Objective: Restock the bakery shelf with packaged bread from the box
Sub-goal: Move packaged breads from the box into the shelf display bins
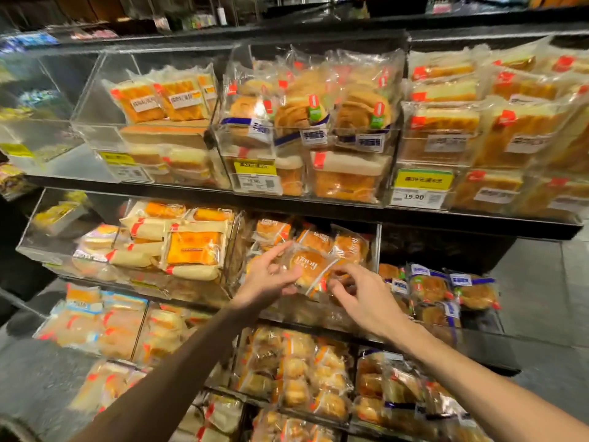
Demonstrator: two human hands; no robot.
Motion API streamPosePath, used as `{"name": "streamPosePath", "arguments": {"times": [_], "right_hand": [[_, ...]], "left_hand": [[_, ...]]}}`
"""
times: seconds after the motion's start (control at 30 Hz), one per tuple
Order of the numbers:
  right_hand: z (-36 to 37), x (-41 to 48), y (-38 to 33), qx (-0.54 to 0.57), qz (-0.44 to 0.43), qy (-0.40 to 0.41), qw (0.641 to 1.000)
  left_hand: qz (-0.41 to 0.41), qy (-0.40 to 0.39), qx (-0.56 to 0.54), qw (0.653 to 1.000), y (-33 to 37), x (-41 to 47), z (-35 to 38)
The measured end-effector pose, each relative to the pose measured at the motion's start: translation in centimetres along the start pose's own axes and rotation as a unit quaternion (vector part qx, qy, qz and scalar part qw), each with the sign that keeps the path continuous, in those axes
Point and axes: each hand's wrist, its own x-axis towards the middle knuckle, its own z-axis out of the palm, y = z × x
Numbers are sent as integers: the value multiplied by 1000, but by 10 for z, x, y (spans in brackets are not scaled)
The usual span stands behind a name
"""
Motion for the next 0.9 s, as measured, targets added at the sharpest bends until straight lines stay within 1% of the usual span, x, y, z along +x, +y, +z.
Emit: {"name": "streamPosePath", "arguments": {"times": [0.03, 0.1, 0.13, 0.2, 0.23, 0.4, 0.5, 0.57, 0.6, 0.73, 0.83, 0.87, 0.9], "right_hand": [[5, 10, -5, 11, 22, -2, 1000], [16, 28, -9, 9, 63, -12, 998], [21, 35, -9, -1, 81, -15, 997], [32, 46, -7, -26, 116, -18, 993], [36, 50, -6, -37, 129, -21, 991], [50, 49, -5, -67, 173, -38, 982], [55, 50, -8, -62, 186, -29, 980], [59, 50, -10, -71, 188, -37, 979], [60, 49, -11, -79, 184, -44, 979], [60, 47, -12, -96, 176, -57, 978], [53, 48, -12, -98, 166, -94, 977], [50, 48, -12, -102, 162, -102, 976], [47, 47, -14, -108, 157, -98, 977]], "left_hand": [[4, 6, 37, 999, 0, 8, -4], [30, 14, 167, 985, -2, 27, -11], [53, 8, 247, 968, -3, 35, -15], [91, -8, 403, 911, -7, 48, -22], [95, -15, 459, 883, -9, 54, -25], [118, -67, 626, 768, -18, 72, -32], [118, -71, 667, 733, -15, 72, -33], [116, -78, 681, 718, -12, 70, -32], [109, -83, 684, 716, -10, 68, -33], [97, -91, 668, 732, -12, 68, -36], [121, -82, 679, 719, -12, 61, -36], [125, -82, 677, 721, -12, 57, -37], [127, -82, 666, 730, -10, 53, -39]]}}
